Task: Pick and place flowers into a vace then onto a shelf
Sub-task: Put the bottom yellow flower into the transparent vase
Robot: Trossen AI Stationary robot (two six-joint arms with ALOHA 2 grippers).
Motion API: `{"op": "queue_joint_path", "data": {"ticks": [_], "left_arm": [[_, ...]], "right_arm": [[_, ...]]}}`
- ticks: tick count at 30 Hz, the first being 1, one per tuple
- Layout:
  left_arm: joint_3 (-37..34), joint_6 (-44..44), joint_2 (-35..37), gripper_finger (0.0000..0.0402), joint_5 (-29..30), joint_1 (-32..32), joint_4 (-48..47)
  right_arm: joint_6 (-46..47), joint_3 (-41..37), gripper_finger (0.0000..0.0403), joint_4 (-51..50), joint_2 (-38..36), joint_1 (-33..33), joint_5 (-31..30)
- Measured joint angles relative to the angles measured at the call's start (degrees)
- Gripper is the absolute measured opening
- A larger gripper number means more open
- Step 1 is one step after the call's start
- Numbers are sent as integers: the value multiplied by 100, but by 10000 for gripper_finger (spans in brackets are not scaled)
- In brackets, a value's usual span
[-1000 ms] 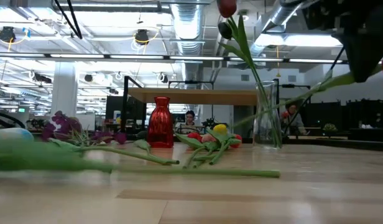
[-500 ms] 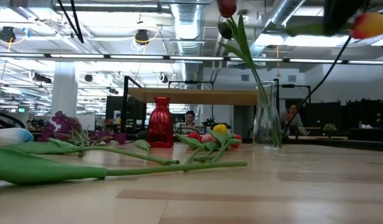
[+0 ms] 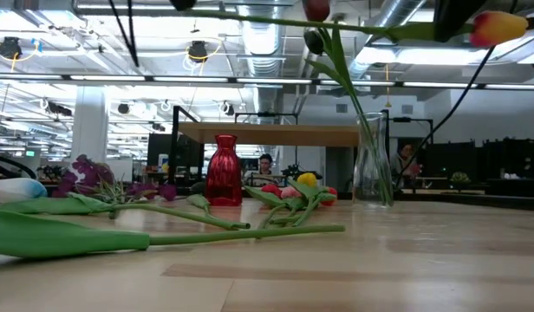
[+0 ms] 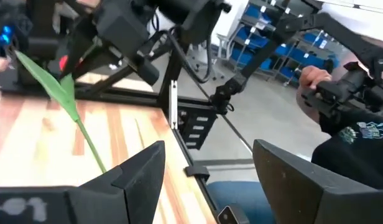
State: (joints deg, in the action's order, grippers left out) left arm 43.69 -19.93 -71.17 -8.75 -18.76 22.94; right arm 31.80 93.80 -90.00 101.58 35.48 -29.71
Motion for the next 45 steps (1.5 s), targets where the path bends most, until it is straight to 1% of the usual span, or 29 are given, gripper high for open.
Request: {"op": "queue_joint_path", "data": {"ticks": [3,5,11,20,25,28,35,45], "left_arm": [[299,-80,-362,233,-110,0,-78],[483,-85,-562,233,-107,0,-291],[957,-75,-1108,233,164,0,-810],[1317,-88,-1659,233,214,142,-1181],[1433,-310,-1951,233,195,286,-1338],[1433,-353,-2007,233,149,364,-1379],[1437,-364,-2002,233,279,457,-1379],[1437,-391,-2000,233,336,501,-1648]], "right_arm": [[-64,0,0,0,0,2,6],[-97,0,0,0,0,14,8],[-190,0,0,22,0,13,39],[-237,0,0,24,0,13,37],[-237,0,0,47,0,15,32],[-239,0,0,48,0,15,30],[-328,0,0,102,0,13,15],[-390,0,0,138,0,0,-46]]}}
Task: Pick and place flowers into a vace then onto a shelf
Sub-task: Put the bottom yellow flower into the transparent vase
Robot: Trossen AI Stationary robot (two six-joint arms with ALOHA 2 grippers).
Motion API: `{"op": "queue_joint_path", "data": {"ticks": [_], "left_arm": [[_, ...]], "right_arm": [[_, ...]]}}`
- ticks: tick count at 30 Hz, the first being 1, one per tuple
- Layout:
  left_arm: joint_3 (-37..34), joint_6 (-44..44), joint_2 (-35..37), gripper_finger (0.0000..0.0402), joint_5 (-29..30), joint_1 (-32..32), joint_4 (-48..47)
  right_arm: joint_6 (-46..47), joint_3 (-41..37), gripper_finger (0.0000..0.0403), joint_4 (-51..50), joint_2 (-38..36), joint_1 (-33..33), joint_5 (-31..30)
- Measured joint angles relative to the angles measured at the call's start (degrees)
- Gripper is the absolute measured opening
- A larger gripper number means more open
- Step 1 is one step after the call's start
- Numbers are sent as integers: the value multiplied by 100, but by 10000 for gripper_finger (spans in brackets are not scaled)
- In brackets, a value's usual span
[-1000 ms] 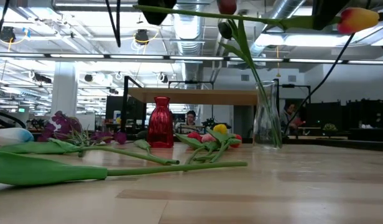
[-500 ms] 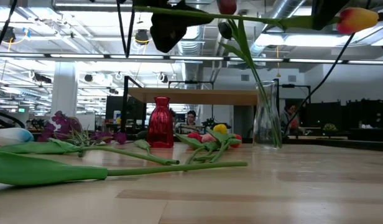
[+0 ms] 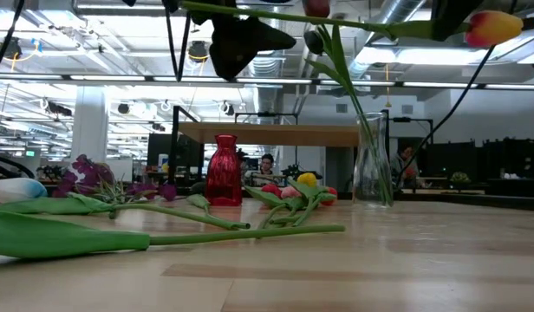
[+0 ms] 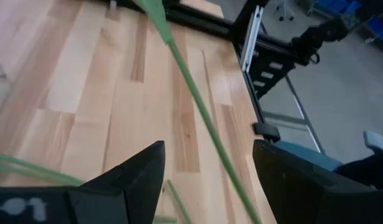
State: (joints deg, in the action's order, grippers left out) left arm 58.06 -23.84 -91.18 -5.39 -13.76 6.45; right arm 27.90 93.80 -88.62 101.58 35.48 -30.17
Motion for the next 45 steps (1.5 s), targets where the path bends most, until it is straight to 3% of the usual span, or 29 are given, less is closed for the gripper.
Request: {"op": "queue_joint_path", "data": {"ticks": [15,20,28,37,45], "left_arm": [[-4,-83,2,217,-30,-11,-334],[-4,58,4,158,-253,-11,-284],[-4,568,4,13,-372,-7,-278],[-4,694,4,2,-366,-9,-244],[-4,697,4,0,-389,-9,-256]], "right_arm": [[-2,0,0,44,0,-78,-246],[-4,0,0,44,0,-122,-293],[-4,0,1,61,0,-120,-293],[-95,0,31,126,0,-118,-122],[-265,0,101,364,1,-120,-120]]}}
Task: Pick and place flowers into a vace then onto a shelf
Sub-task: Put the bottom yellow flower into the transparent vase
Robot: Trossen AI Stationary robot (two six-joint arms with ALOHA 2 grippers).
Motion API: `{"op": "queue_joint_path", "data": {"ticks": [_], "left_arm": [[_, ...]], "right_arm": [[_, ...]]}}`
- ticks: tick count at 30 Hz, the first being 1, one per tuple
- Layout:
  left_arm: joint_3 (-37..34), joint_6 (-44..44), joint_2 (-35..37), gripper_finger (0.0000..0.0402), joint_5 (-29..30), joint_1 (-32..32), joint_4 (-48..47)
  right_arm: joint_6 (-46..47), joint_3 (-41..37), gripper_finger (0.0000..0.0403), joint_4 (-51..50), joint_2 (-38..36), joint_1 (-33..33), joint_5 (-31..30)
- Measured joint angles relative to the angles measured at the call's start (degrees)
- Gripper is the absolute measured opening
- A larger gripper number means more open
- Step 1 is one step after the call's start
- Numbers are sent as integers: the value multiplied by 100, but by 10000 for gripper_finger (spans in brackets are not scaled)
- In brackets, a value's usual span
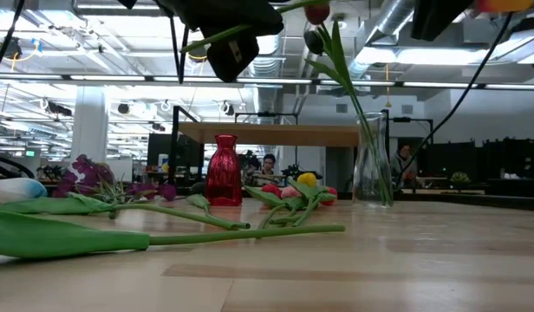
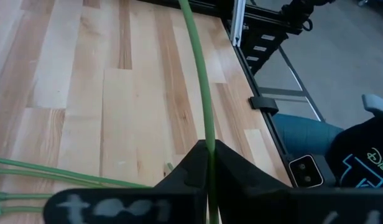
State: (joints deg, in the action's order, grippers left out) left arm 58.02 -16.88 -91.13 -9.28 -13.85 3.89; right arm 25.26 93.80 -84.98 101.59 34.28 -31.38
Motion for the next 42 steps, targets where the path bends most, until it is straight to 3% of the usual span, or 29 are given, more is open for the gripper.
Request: {"op": "queue_joint_path", "data": {"ticks": [9,14,25,32,35,42], "left_arm": [[0,-4,0,0,-1,0,-274],[0,-56,0,0,33,0,-596],[0,-111,1,0,228,0,-801],[0,-134,1,0,235,0,-798],[0,-134,1,0,245,0,-775],[-2,-188,64,0,172,-70,-467]], "right_arm": [[17,0,217,1,1,17,2],[15,0,252,91,1,17,17],[-850,0,255,1780,1,25,1024],[-1154,464,255,2108,8,76,1159],[-1229,1008,254,2132,10,72,933],[-925,2682,230,1888,8,72,-548]]}}
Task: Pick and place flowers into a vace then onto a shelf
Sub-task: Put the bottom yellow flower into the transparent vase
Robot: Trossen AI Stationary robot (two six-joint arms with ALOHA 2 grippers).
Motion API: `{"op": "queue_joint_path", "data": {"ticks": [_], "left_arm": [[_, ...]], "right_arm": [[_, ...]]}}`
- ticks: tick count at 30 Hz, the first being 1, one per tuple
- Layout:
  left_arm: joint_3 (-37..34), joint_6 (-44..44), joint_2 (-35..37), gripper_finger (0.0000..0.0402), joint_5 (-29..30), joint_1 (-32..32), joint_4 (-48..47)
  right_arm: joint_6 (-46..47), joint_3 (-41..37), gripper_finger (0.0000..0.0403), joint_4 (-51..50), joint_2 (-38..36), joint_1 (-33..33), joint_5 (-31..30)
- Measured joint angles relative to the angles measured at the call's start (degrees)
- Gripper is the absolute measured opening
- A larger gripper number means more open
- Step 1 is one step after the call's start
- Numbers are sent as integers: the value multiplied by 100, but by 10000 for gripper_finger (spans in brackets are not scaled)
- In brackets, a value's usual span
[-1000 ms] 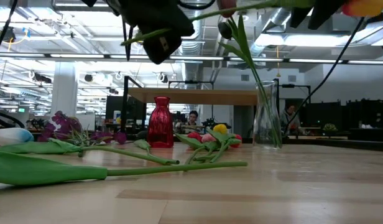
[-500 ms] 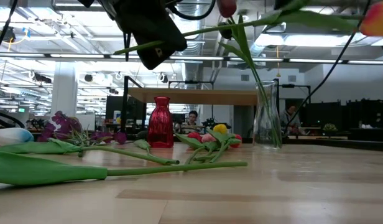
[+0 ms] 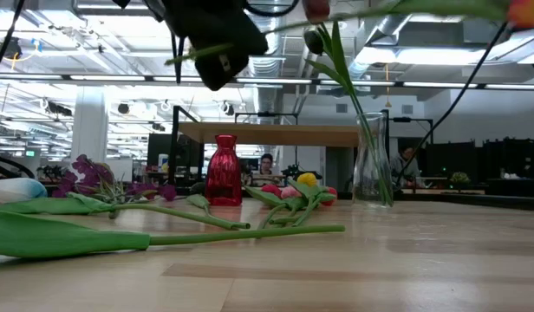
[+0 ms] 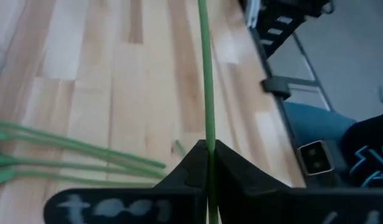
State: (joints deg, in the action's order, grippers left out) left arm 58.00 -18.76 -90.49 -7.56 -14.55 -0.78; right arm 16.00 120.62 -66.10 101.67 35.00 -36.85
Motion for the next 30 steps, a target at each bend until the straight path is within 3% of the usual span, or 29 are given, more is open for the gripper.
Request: {"op": "queue_joint_path", "data": {"ticks": [6,10,14,20,25,30], "left_arm": [[-2,79,502,0,98,-256,228],[-2,540,1180,0,777,-552,390],[-2,1287,1933,0,1814,-961,521],[-68,2418,2744,0,3287,-1562,816],[-781,3397,3275,0,3700,-1864,2160],[-1768,3355,3973,0,3180,-1834,3007]], "right_arm": [[1210,1463,194,-1450,-22,0,-1039],[1575,1054,168,-1690,-651,125,-1492],[1888,863,144,-2121,-1061,310,-2057],[2007,863,136,-2395,-1274,523,-2170],[2190,554,145,-2385,-1147,798,-2177],[3047,-676,142,-2385,-1140,976,-2218]]}}
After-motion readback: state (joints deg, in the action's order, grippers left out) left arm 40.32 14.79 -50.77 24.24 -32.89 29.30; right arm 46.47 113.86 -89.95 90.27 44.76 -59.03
